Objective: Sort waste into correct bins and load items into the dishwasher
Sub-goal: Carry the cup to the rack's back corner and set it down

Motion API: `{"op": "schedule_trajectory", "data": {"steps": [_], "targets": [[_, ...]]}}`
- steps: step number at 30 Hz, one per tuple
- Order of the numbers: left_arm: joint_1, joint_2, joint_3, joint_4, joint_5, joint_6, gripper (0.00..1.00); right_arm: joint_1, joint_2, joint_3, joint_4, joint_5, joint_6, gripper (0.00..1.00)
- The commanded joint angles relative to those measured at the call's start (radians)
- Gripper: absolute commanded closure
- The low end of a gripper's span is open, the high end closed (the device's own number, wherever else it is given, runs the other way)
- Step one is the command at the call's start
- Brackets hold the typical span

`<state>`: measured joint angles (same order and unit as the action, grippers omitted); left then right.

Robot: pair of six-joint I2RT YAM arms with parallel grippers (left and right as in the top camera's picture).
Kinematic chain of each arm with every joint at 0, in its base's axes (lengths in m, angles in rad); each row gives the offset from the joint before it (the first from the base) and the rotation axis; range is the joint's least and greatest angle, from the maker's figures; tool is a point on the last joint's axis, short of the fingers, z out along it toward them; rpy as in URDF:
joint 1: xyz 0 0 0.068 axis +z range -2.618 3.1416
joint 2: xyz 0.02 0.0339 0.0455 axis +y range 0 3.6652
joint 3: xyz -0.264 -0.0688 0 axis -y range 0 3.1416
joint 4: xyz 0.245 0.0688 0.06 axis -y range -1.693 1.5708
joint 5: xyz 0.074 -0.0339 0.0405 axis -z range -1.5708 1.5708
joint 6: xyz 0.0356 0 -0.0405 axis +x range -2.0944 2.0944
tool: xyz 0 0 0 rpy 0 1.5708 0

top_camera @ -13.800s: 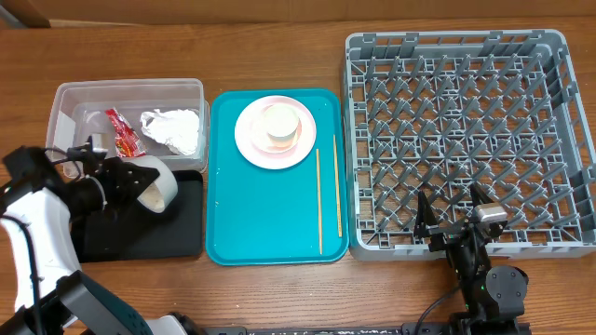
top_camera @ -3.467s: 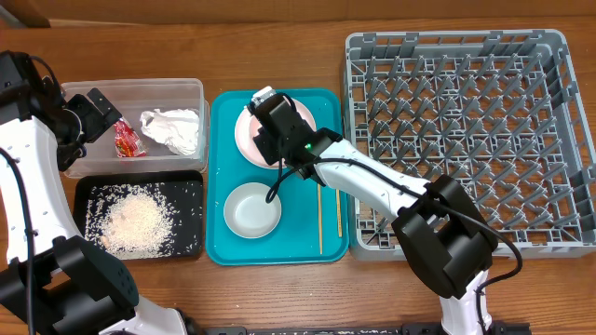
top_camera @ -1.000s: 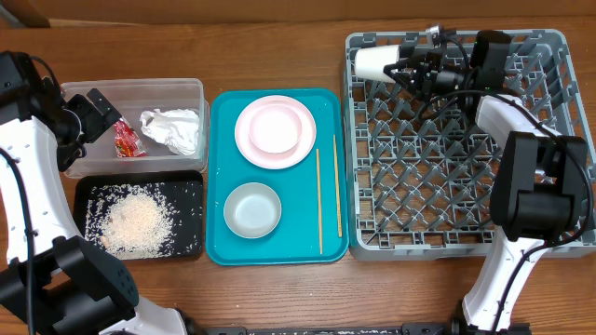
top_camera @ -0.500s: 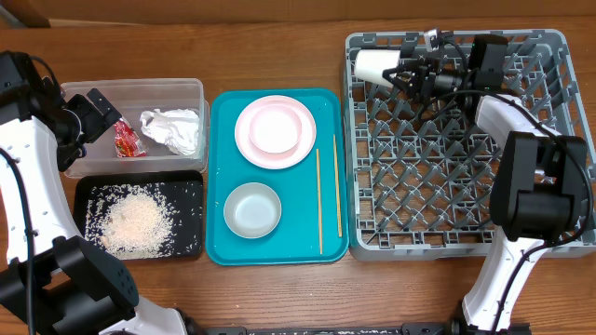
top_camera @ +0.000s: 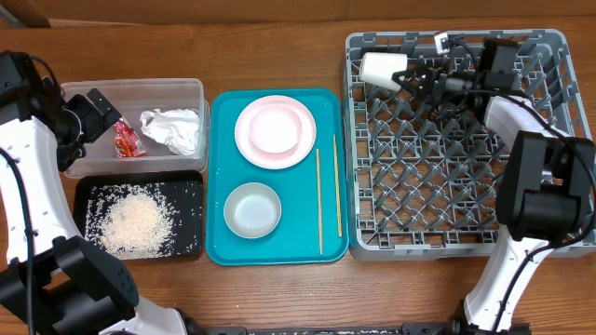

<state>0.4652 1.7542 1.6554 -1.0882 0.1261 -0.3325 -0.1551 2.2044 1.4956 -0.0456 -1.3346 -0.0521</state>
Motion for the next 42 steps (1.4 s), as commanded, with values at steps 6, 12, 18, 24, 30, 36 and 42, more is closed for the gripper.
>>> {"op": "schedule_trajectory", "data": {"steps": [6, 12, 18, 24, 30, 36, 42], "targets": [[-0.002, -0.030, -0.002, 0.000, -0.006, 0.022, 0.00, -0.029, 0.020, 0.002, 0.013, -0.033, -0.005, 0.86], [-0.002, -0.030, -0.002, 0.000, -0.006, 0.022, 0.00, -0.039, 0.020, 0.002, 0.006, -0.028, -0.005, 0.86], [-0.002, -0.030, -0.002, 0.000, -0.006, 0.022, 0.00, -0.081, 0.020, 0.002, -0.004, -0.025, -0.001, 0.82], [-0.002, -0.030, -0.002, 0.000, -0.006, 0.022, 0.00, -0.100, 0.020, 0.002, -0.063, 0.127, 0.000, 0.81], [-0.002, -0.030, -0.002, 0.000, -0.006, 0.022, 0.00, -0.122, 0.017, 0.006, -0.023, 0.172, 0.115, 0.82], [-0.002, -0.030, -0.002, 0.000, -0.006, 0.022, 0.00, -0.155, -0.046, 0.006, 0.037, 0.172, 0.272, 0.82], [-0.002, -0.030, -0.002, 0.000, -0.006, 0.022, 0.00, -0.137, -0.177, 0.006, -0.052, 0.249, 0.339, 0.87]]}}
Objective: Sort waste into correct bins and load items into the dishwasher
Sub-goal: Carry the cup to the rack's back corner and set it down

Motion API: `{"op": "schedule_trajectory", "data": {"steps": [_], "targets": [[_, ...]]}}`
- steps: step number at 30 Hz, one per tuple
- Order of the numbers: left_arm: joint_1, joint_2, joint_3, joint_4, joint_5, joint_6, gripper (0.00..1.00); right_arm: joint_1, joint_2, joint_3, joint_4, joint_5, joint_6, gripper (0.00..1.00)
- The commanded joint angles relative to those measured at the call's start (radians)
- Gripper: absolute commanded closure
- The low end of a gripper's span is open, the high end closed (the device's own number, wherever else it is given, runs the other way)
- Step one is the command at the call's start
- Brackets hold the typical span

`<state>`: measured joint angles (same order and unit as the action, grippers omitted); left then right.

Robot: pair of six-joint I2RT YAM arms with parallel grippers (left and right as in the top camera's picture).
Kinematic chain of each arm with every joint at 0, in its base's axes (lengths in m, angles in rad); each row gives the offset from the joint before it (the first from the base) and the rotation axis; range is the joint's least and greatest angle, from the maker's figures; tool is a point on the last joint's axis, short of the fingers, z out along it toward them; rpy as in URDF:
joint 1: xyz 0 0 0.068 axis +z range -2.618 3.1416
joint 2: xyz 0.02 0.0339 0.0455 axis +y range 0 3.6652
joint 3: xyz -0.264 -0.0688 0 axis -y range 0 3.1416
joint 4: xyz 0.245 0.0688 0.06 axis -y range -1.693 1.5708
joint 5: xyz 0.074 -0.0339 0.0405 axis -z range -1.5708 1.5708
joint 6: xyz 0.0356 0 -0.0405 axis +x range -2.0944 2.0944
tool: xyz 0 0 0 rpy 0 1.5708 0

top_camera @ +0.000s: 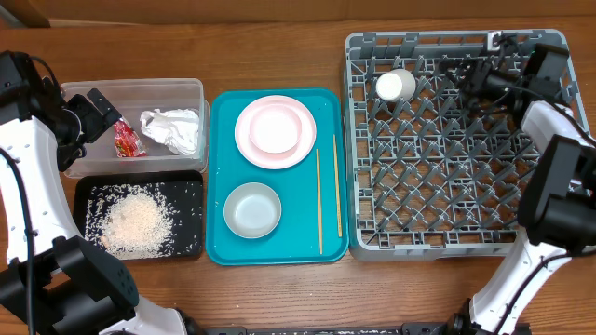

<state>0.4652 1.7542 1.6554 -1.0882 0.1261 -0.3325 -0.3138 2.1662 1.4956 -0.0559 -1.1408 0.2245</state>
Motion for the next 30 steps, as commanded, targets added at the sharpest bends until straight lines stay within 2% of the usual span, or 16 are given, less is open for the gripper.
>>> {"op": "schedule_trajectory", "data": {"steps": [1, 5, 9, 13, 16, 19, 30], "targets": [[-0.002, -0.030, -0.002, 0.000, -0.006, 0.022, 0.00, 0.034, -0.166, 0.006, -0.083, 0.089, 0.055, 0.89], [-0.002, -0.030, -0.002, 0.000, -0.006, 0.022, 0.00, 0.115, -0.269, 0.006, -0.261, 0.274, -0.055, 0.92], [-0.002, -0.030, -0.002, 0.000, -0.006, 0.022, 0.00, 0.251, -0.346, 0.005, -0.429, 0.614, -0.173, 0.96], [-0.002, -0.030, -0.002, 0.000, -0.006, 0.022, 0.00, 0.387, -0.342, 0.002, -0.505, 0.899, -0.266, 0.96], [-0.002, -0.030, -0.002, 0.000, -0.006, 0.022, 0.00, 0.465, -0.323, 0.002, -0.520, 1.086, -0.278, 0.96], [-0.002, -0.030, -0.002, 0.000, -0.006, 0.022, 0.00, 0.503, -0.308, 0.002, -0.509, 1.160, -0.277, 0.96], [-0.002, -0.029, -0.002, 0.000, -0.006, 0.022, 0.00, 0.493, -0.259, 0.002, -0.478, 1.149, -0.217, 0.96]]}}
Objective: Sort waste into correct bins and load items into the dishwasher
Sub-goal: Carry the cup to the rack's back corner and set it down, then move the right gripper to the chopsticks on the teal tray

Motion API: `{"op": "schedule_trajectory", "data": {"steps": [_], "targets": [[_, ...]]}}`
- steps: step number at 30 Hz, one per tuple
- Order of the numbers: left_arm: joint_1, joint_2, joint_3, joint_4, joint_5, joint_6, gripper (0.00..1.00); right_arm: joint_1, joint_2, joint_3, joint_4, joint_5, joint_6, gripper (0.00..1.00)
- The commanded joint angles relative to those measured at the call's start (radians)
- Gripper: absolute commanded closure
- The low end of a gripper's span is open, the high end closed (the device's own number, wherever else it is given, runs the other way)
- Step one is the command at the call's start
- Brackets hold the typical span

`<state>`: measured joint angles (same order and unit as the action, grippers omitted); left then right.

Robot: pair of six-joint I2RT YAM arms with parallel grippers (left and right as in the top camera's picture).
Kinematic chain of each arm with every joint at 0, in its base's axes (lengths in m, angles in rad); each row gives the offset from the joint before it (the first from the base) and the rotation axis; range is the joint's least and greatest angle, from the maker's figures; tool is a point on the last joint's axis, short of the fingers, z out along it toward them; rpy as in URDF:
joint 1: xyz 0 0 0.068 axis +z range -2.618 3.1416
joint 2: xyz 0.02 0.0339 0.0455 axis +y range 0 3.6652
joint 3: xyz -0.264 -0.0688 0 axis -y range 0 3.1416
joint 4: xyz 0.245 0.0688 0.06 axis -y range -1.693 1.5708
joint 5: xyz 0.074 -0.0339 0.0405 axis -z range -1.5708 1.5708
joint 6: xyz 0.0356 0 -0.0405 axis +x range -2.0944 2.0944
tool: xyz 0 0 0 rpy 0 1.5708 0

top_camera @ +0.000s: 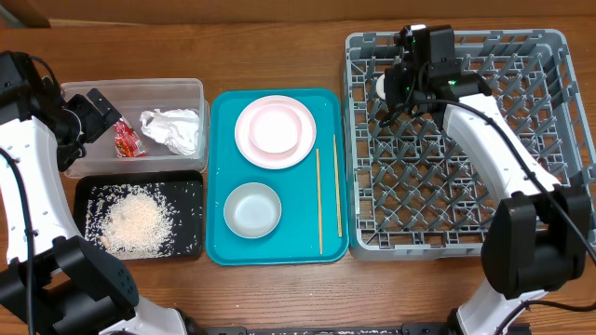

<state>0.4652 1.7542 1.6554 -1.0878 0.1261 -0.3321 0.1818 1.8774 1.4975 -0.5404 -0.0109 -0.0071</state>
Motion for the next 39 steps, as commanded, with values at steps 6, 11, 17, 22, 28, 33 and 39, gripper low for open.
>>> {"op": "schedule_trajectory", "data": {"steps": [6, 11, 17, 22, 28, 33, 39], "targets": [[-0.002, -0.029, -0.002, 0.000, -0.006, 0.022, 0.00, -0.004, 0.065, 0.000, 0.011, 0.021, 0.014, 0.96], [-0.002, -0.029, -0.002, 0.000, -0.006, 0.022, 0.00, -0.009, 0.064, 0.003, 0.056, 0.121, 0.014, 0.96], [-0.002, -0.029, -0.002, 0.000, -0.006, 0.022, 0.00, -0.015, 0.056, 0.003, 0.068, 0.213, 0.010, 0.96], [-0.002, -0.029, -0.002, 0.000, -0.006, 0.022, 0.00, -0.012, 0.017, 0.005, 0.071, 0.219, 0.006, 0.96], [-0.002, -0.029, -0.002, 0.000, -0.006, 0.022, 0.00, 0.009, -0.118, 0.039, 0.050, 0.215, 0.006, 0.91], [-0.002, -0.029, -0.002, 0.000, -0.006, 0.022, 0.00, 0.041, -0.250, 0.039, -0.021, 0.076, 0.007, 0.86], [-0.002, -0.029, -0.002, 0.000, -0.006, 0.022, 0.00, 0.106, -0.316, 0.039, -0.218, -0.316, 0.013, 0.69]]}}
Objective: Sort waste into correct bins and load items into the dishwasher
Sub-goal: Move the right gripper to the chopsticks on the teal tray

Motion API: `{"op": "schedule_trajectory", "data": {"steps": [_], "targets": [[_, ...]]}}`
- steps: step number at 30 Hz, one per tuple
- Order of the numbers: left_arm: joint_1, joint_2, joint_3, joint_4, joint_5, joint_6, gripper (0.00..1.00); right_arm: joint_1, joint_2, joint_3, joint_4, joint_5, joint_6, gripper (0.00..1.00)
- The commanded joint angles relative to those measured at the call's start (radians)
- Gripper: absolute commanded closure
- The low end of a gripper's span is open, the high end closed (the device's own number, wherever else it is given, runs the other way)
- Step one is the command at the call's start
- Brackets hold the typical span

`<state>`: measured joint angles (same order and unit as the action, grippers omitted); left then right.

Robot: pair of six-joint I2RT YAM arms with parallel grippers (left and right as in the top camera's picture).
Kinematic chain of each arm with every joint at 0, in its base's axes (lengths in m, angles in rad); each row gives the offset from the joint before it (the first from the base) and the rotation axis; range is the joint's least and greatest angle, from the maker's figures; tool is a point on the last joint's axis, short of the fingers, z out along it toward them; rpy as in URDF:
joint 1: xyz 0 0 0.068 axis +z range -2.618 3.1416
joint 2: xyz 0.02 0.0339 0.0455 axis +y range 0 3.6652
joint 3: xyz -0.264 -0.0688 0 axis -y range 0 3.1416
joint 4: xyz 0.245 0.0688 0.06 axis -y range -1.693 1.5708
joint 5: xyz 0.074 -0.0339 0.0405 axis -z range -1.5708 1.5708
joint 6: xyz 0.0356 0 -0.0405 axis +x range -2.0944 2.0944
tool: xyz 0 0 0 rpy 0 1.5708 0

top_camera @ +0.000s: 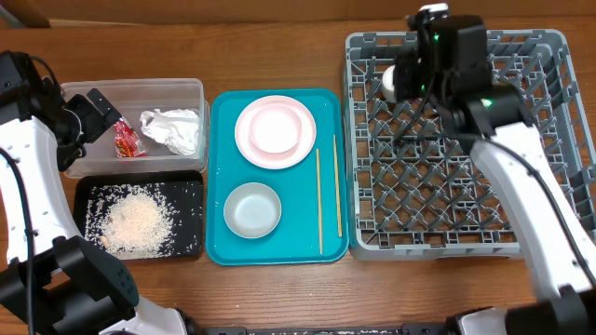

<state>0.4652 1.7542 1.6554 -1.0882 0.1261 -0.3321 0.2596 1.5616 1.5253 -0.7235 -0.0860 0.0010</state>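
A white cup (390, 82) stands in the back left corner of the grey dish rack (540, 233). My right gripper (413, 82) hangs above the rack right beside the cup and partly covers it; its fingers are dark against the rack. On the teal tray (216, 244) lie a pink plate (274, 130), a grey bowl (251, 209) and two chopsticks (318, 200). My left gripper (102, 110) is open over the clear bin (130, 87), above a red wrapper (127, 140).
Crumpled white paper (175, 130) lies in the clear bin. A black tray (191, 186) with spilled rice (135, 221) sits in front of it. The rack fills the right side of the wooden table.
My right arm has risen and shifted a little to the right above the rack's back left corner. The cup stays where it was. The left arm is unchanged.
My right gripper first held the white cup on its side over the rack's back left. Then the cup stood in the rack and the gripper was off to the right. Later the arm was back over the cup, and now hangs higher beside it.
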Motion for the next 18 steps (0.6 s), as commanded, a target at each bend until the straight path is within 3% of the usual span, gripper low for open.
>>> {"op": "schedule_trajectory", "data": {"steps": [1, 2, 4, 6, 7, 12, 16, 18], "targets": [[-0.002, -0.029, -0.002, 0.000, -0.006, 0.022, 0.00, 0.036, 0.000, 0.008, -0.051, -0.330, 0.037, 0.69], [-0.002, -0.029, -0.002, 0.000, -0.006, 0.022, 0.00, 0.041, 0.003, 0.000, -0.053, -0.396, 0.072, 0.66], [-0.002, -0.029, -0.002, 0.000, -0.006, 0.022, 0.00, 0.055, 0.005, -0.022, -0.052, -0.534, 0.149, 0.30], [-0.002, -0.029, -0.002, 0.000, -0.006, 0.022, 0.00, 0.077, 0.006, -0.046, -0.051, -0.607, 0.177, 0.03], [-0.002, -0.029, -0.002, 0.000, -0.006, 0.022, 0.00, 0.091, 0.007, -0.054, -0.059, -0.612, 0.179, 0.00], [-0.002, -0.029, -0.002, 0.000, -0.006, 0.022, 0.00, 0.183, 0.007, -0.109, -0.091, -0.488, 0.218, 0.01], [-0.002, -0.029, -0.002, 0.000, -0.006, 0.022, 0.00, 0.292, 0.008, -0.157, -0.089, -0.229, 0.327, 0.28], [-0.002, -0.029, -0.002, 0.000, -0.006, 0.022, 0.00, 0.348, 0.008, -0.177, -0.081, -0.108, 0.364, 0.46]]}}
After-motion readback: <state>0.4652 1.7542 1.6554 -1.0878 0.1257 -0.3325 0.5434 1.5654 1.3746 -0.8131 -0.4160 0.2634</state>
